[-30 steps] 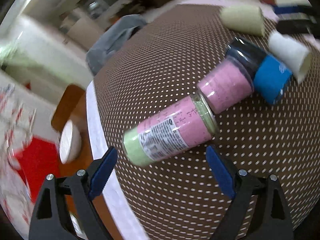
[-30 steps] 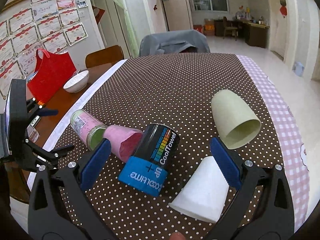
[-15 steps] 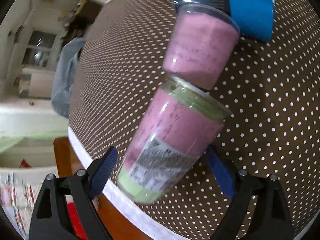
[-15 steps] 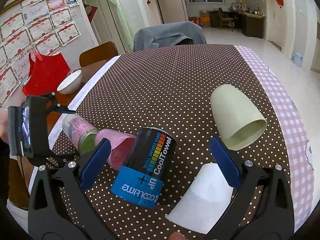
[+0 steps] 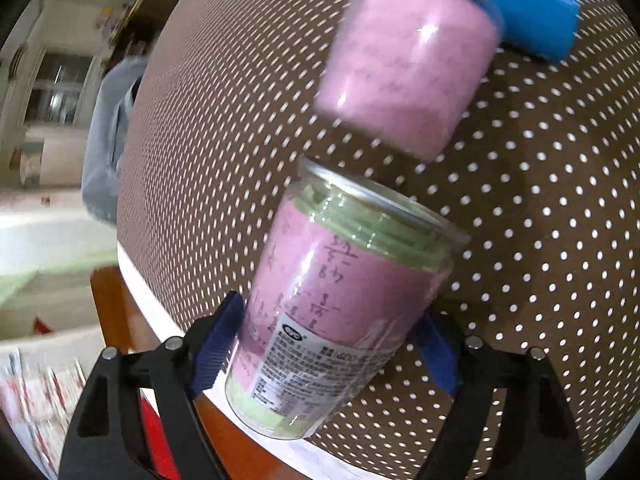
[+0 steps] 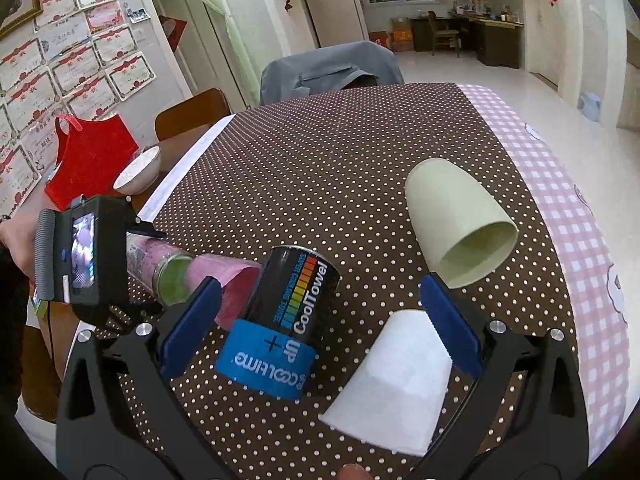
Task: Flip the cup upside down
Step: 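Close the left tool around the jar body and lift it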
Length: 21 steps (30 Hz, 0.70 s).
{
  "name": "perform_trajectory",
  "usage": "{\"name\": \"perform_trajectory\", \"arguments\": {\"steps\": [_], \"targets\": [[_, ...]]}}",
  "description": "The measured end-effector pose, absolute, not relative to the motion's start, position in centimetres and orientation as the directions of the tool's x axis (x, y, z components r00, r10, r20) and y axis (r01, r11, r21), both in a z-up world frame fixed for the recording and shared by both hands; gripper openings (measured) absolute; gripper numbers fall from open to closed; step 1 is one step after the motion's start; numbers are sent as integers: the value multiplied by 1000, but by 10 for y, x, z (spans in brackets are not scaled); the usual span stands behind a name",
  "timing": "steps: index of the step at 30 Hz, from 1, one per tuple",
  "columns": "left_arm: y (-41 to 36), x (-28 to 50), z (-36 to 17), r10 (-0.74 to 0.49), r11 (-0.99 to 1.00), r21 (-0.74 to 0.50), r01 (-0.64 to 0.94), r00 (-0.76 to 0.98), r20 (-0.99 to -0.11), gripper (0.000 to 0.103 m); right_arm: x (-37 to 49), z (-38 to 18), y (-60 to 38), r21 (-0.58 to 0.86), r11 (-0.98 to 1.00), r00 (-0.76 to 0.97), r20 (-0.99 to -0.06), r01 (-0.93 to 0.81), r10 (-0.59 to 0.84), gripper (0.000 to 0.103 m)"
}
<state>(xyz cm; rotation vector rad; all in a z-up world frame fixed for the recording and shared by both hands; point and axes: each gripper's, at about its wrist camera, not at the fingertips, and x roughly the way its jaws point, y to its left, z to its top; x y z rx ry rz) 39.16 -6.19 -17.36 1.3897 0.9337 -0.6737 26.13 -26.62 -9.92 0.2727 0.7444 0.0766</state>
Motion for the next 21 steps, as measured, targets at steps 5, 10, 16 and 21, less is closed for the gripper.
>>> {"name": "perform_trajectory", "arguments": {"steps": [5,10,16,21], "targets": [[-59,391,-160,117,273,454,848,440,-890,80,240,-98,-270,290,957,746,-644,31,171,97],[-49,381,-140,81,462,359,811,364,-928,80,215,-95,-273,308,951,762,-624,35,174,97],[-40,352,-114,-2,621,245,744,314,-949,80,180,-91,-273,316,948,787,-593,29,173,97],[-45,310,-98,-99,693,136,708,281,-955,80,150,-90,-274,321,947,805,-569,29,168,97]]}}
